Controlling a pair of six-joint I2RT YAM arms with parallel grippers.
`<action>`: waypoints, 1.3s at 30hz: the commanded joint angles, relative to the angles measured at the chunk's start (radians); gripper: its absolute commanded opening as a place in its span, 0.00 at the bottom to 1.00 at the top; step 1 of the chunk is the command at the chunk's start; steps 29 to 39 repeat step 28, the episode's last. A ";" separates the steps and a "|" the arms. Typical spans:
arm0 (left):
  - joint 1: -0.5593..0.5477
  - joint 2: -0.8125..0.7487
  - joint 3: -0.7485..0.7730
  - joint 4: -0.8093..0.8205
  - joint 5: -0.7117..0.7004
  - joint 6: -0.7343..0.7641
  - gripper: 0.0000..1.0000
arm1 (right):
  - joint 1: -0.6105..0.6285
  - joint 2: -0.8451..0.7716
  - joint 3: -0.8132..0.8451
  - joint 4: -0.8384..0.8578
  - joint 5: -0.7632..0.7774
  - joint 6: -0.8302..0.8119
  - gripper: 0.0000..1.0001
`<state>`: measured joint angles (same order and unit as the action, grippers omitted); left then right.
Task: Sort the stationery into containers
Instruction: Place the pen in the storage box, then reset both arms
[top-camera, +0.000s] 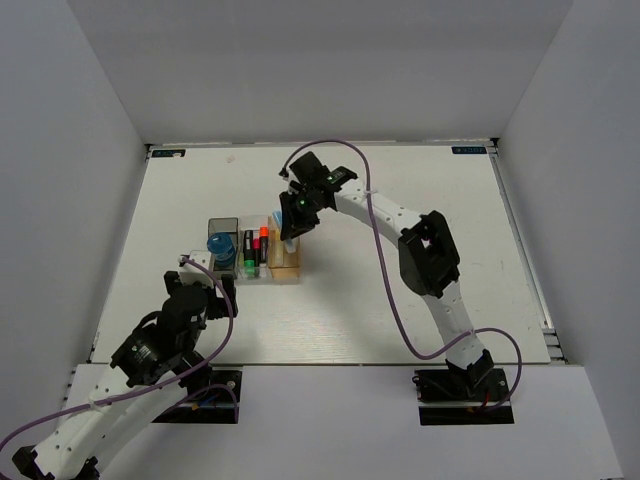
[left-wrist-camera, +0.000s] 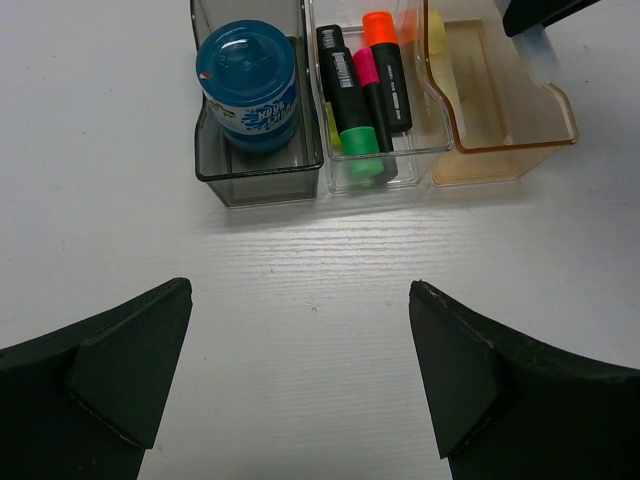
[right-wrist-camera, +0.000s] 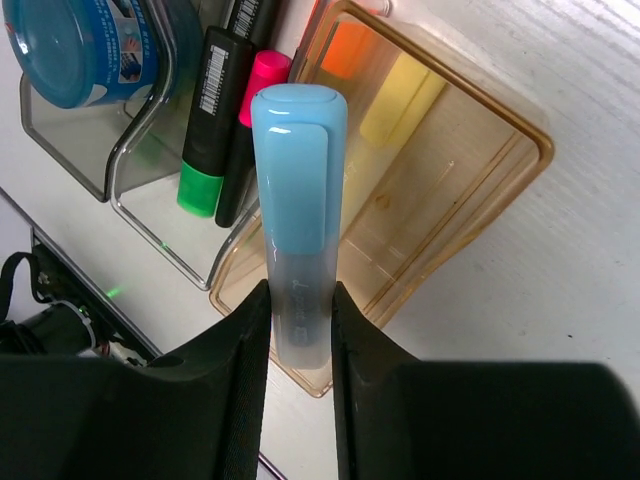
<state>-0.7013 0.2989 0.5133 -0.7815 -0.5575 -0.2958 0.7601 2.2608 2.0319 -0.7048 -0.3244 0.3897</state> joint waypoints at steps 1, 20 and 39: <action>0.003 0.006 -0.006 0.013 -0.004 0.007 1.00 | 0.015 0.014 0.013 0.031 0.015 0.041 0.19; 0.008 0.081 0.004 0.047 0.194 0.053 1.00 | 0.019 -0.512 -0.417 0.232 0.612 -0.414 0.90; 0.006 0.152 0.007 0.067 0.321 0.083 1.00 | 0.016 -0.923 -0.799 0.349 0.763 -0.597 0.90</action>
